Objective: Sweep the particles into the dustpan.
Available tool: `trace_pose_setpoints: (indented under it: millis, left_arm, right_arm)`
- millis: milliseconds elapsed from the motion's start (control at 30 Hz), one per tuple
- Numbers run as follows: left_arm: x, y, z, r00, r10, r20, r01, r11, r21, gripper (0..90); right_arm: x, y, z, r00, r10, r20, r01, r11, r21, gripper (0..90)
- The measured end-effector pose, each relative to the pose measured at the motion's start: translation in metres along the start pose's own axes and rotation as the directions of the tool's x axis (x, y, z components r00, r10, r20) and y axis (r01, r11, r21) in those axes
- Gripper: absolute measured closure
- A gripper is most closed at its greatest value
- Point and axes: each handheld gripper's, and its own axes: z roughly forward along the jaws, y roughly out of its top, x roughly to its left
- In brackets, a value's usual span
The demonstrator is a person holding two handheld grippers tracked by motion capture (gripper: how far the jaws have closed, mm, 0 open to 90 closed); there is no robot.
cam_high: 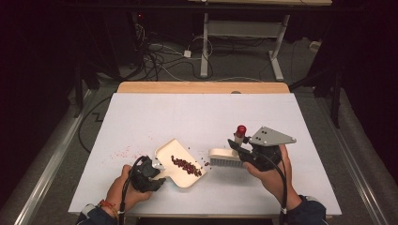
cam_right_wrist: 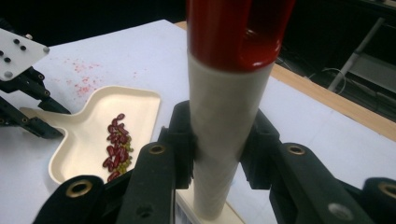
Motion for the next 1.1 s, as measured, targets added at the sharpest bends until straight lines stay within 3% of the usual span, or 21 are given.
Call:
trace_pose_setpoints:
  millis: [167, 233, 367, 467, 533, 633, 700, 800, 867, 1100]
  left_arm:
    - [-0.001, 0.003, 0.0, 1.0, -0.009, -0.001, 0.009, 0.9999, 0.007, 63.7]
    - [-0.002, 0.003, 0.0, 1.0, -0.009, -0.001, 0.009, 0.9999, 0.012, 63.8]
    - [-0.005, 0.005, 0.0, 0.9998, -0.018, 0.0, 0.018, 0.9996, 0.02, 63.8]
    - [-0.008, 0.006, -0.001, 0.9999, -0.012, 0.01, 0.012, 0.9997, 0.022, 63.8]
    - [-0.011, 0.008, 0.0, 0.9999, -0.002, 0.012, 0.002, 0.9996, 0.028, 63.7]
    - [-0.014, 0.009, 0.0, 0.9999, 0.004, 0.01, -0.005, 0.9992, 0.039, 63.7]
    - [-0.014, 0.01, 0.0, 0.9999, 0.008, 0.012, -0.008, 0.9991, 0.043, 63.7]
    - [-0.017, 0.01, 0.0, 0.9999, 0.009, 0.009, -0.01, 0.9989, 0.046, 63.7]
    - [-0.018, 0.011, -0.001, 1.0, 0.006, 0.004, -0.006, 0.9988, 0.048, 63.7]
    - [-0.02, 0.011, 0.0, 1.0, -0.005, 0.003, 0.005, 0.9989, 0.046, 63.7]
  right_arm:
    - [0.001, 0.006, 0.0, 1.0, 0.002, -0.007, -0.002, 1.0, -0.023, 69.3]
    - [-0.001, 0.007, -0.005, 0.9996, 0.023, 0.016, -0.022, 0.999, -0.044, 69.2]
    - [-0.005, 0.005, -0.011, 0.9932, 0.058, 0.1, -0.051, 0.996, -0.077, 69.2]
    - [-0.003, 0.001, -0.003, 0.9803, 0.028, 0.195, -0.015, 0.998, -0.064, 69.3]
    - [0.002, -0.003, 0.004, 0.972, 0.003, 0.235, 0.006, 0.999, -0.036, 69.3]
    - [0.011, -0.008, 0.01, 0.9824, 0.005, 0.187, -0.001, 1.0, -0.018, 69.3]
    - [0.022, -0.006, 0.009, 0.9831, -0.03, 0.181, 0.03, 1.0, 0.007, 69.2]
    - [0.036, -0.005, 0.011, 0.9889, -0.04, 0.143, 0.038, 0.999, 0.014, 69.1]
    - [0.044, -0.004, 0.013, 0.9887, -0.051, 0.141, 0.05, 0.999, 0.012, 69.1]
    - [0.065, 0.0, 0.011, 0.9977, -0.041, 0.053, 0.041, 0.999, -0.007, 69.2]
